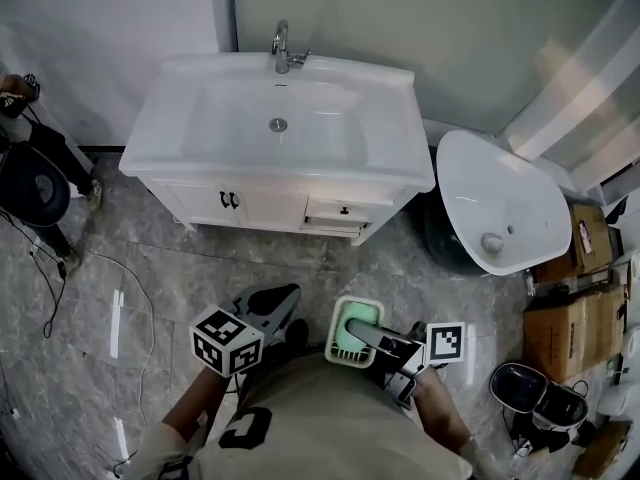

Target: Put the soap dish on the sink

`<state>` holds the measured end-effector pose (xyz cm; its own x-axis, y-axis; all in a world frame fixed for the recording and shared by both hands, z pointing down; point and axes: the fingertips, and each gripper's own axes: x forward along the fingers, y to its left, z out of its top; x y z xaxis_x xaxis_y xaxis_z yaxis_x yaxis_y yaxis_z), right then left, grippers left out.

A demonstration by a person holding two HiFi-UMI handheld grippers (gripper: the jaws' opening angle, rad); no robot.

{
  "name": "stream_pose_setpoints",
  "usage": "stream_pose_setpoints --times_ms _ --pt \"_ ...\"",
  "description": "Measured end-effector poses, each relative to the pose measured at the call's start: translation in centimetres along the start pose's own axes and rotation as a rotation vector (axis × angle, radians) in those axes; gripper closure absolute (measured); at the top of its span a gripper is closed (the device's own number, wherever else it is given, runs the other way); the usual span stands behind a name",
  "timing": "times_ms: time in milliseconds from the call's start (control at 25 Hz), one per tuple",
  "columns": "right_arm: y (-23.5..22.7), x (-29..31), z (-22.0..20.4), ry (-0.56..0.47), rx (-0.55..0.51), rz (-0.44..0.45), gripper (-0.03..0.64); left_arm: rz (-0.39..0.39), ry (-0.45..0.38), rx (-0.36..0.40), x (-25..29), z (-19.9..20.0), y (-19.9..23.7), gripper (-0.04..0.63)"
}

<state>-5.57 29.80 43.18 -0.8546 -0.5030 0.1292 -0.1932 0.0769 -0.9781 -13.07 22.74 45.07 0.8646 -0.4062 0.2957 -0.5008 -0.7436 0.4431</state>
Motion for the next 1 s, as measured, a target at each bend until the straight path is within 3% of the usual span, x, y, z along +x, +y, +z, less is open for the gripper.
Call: stream_pose_setpoints --times_ms 520,1000 --pt "0.1 3.4 1.9 0.106 -0.016 0.003 0.486 0.08 -0.01 -0.034 -1.0 0.7 3.0 0.577" --pt "-1.5 1.9 6.2 0.062 0.032 0.04 0.486 0.062 0.049 -0.01 4.0 2.2 3.2 0.577"
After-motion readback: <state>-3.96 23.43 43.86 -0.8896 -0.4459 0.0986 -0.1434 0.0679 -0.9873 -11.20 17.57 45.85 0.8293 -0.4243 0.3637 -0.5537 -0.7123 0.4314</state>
